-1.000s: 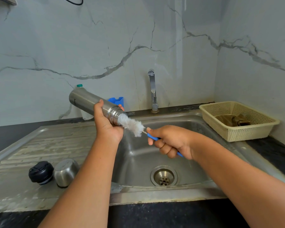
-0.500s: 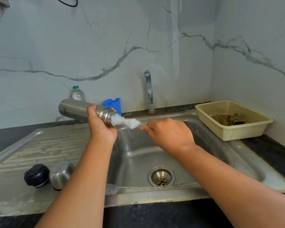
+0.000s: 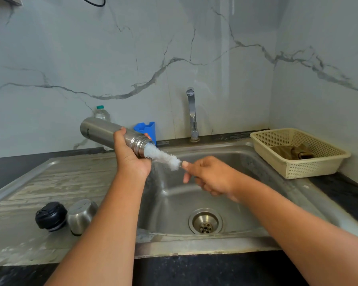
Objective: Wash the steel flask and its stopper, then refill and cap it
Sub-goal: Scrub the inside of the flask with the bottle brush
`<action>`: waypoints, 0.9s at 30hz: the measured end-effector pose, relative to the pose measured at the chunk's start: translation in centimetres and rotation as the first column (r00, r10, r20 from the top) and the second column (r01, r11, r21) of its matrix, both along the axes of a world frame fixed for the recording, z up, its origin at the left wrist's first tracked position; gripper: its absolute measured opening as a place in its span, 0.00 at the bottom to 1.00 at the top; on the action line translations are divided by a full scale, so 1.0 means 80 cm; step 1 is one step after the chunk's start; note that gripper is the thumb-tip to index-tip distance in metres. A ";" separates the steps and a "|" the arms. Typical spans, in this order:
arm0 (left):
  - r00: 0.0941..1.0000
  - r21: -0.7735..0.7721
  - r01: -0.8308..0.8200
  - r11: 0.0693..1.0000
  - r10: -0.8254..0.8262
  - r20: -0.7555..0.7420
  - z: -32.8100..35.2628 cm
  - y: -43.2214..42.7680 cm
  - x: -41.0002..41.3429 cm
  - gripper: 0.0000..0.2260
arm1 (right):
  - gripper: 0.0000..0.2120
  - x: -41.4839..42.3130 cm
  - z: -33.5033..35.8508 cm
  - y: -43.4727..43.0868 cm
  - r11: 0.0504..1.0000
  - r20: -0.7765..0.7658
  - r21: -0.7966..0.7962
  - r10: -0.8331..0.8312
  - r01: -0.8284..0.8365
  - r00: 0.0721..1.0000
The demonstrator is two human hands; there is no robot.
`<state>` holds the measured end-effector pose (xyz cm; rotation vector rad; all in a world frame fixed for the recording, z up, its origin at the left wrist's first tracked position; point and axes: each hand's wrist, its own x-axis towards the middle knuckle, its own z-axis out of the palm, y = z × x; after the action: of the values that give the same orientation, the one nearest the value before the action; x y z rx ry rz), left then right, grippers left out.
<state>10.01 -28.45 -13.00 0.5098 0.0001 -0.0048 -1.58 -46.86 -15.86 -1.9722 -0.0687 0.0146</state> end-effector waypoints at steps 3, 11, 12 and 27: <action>0.998 -0.055 0.061 0.997 -0.060 0.033 -0.002 -0.001 -0.001 0.19 | 0.22 -0.006 0.005 -0.006 0.940 -0.337 0.332 0.197 -0.079 0.921; 0.999 0.059 -0.040 0.997 0.039 0.018 0.000 -0.004 0.005 0.15 | 0.13 0.008 -0.012 -0.008 0.930 0.203 -0.342 -0.064 0.132 0.977; 0.997 0.059 -0.079 0.995 0.079 0.012 -0.001 -0.003 0.007 0.19 | 0.11 0.009 -0.012 -0.009 0.888 0.294 -0.414 -0.079 0.201 0.953; 0.989 0.089 -0.148 0.985 0.146 0.028 0.001 0.006 0.015 0.18 | 0.20 0.002 0.000 0.006 0.875 0.401 -0.404 -0.093 0.267 0.911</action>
<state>11.17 -27.97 -12.92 0.5998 0.0172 0.1461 -1.40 -46.34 -15.84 -2.4199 -0.1334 -0.5150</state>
